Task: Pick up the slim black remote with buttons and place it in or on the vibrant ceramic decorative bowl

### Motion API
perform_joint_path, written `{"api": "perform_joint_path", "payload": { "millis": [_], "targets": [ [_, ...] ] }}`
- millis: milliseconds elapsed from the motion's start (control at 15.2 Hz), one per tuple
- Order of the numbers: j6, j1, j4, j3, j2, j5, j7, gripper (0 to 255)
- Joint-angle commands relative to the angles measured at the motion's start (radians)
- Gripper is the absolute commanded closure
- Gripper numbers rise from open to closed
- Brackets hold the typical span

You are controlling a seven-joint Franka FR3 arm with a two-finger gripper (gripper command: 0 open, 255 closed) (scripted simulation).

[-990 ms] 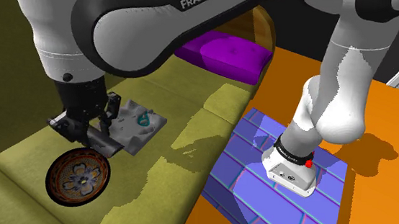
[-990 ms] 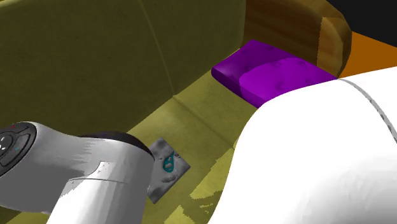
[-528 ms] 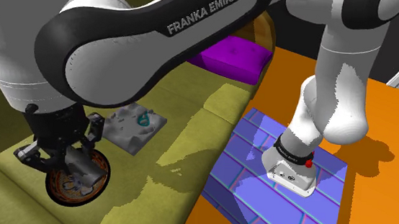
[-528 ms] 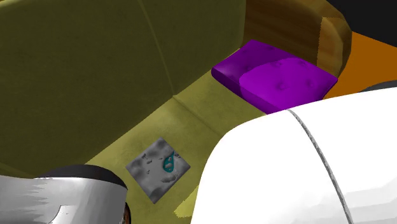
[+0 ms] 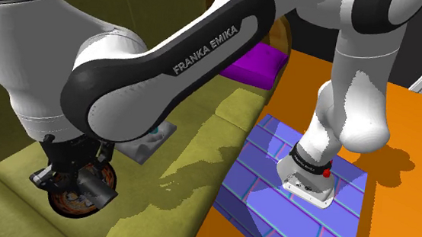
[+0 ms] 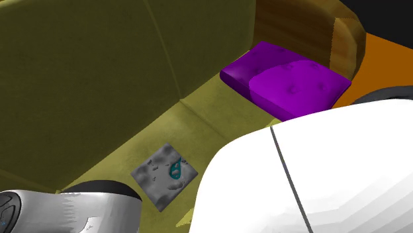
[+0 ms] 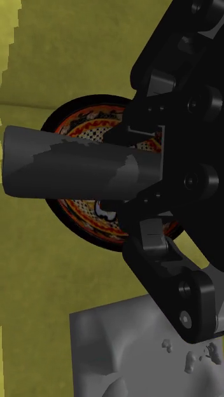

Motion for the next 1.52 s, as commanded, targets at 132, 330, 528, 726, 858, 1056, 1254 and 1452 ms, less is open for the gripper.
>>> {"api": "perform_joint_path", "payload": {
  "millis": [132, 330, 528, 726, 858, 1056, 1254, 1452],
  "targets": [
    [0.012, 0.001, -0.005, -0.002, 0.007, -0.003, 0.001, 255],
    [0.012, 0.001, -0.005, -0.002, 0.007, -0.003, 0.001, 255],
    [0.012, 0.001, -0.005, -0.002, 0.007, -0.003, 0.001, 0],
    [0.012, 0.001, -0.005, -0.002, 0.007, -0.003, 0.001, 0],
    [0.012, 0.001, -0.005, -0.002, 0.007, -0.003, 0.001, 0],
    [-0.069, -0.01, 0.035, 0.009, -0.038, 0.02, -0.013, 0],
    [-0.092, -0.013, 0.048, 0.011, -0.048, 0.025, -0.017, 0],
    [-0.092, -0.013, 0.048, 0.01, -0.048, 0.025, -0.017, 0]
  ]
}}
